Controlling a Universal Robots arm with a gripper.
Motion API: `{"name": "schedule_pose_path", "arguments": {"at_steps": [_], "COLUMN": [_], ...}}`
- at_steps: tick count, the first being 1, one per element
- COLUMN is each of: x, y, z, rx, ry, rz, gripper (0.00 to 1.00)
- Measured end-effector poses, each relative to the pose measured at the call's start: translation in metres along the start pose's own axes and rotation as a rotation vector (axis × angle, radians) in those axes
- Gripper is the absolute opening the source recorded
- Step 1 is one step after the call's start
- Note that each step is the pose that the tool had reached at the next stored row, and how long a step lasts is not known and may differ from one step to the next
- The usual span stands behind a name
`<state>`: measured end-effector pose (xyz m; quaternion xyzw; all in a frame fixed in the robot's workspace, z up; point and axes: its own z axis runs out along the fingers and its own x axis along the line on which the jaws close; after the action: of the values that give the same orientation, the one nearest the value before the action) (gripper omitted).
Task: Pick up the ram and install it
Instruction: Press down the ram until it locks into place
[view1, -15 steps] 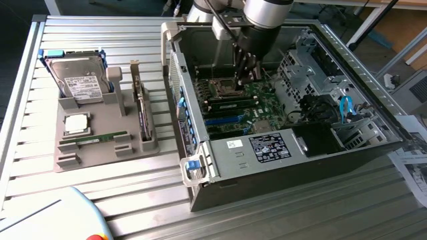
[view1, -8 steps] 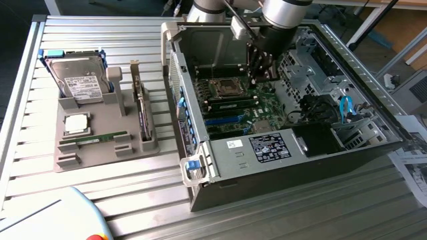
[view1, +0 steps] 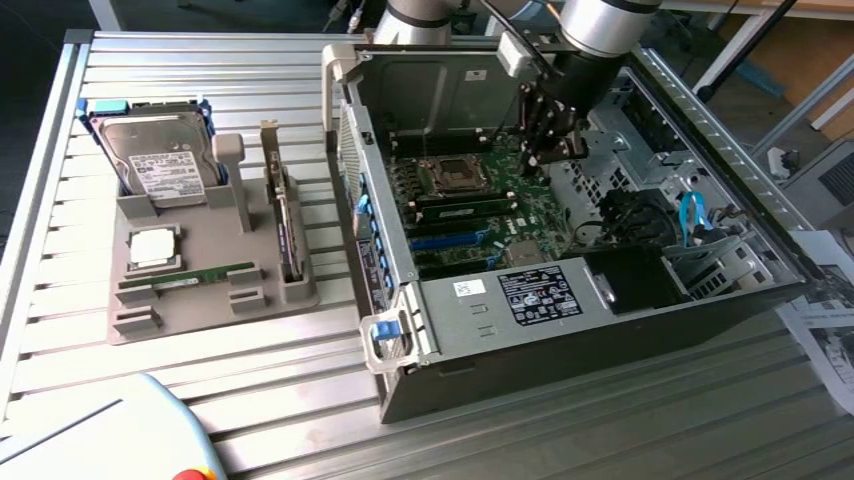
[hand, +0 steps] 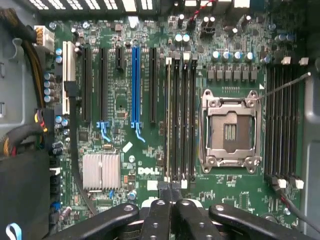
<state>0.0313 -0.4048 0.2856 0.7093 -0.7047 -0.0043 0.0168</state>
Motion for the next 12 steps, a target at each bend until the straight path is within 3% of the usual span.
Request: {"name": "schedule_pose_path", "arguments": {"at_steps": [12], "x": [0.0001], "y": [0.0000], "z": [0.0000], "rx": [-0.0001], "ry": [0.0000], "rz": [0.000], "gripper": [0.11]}}
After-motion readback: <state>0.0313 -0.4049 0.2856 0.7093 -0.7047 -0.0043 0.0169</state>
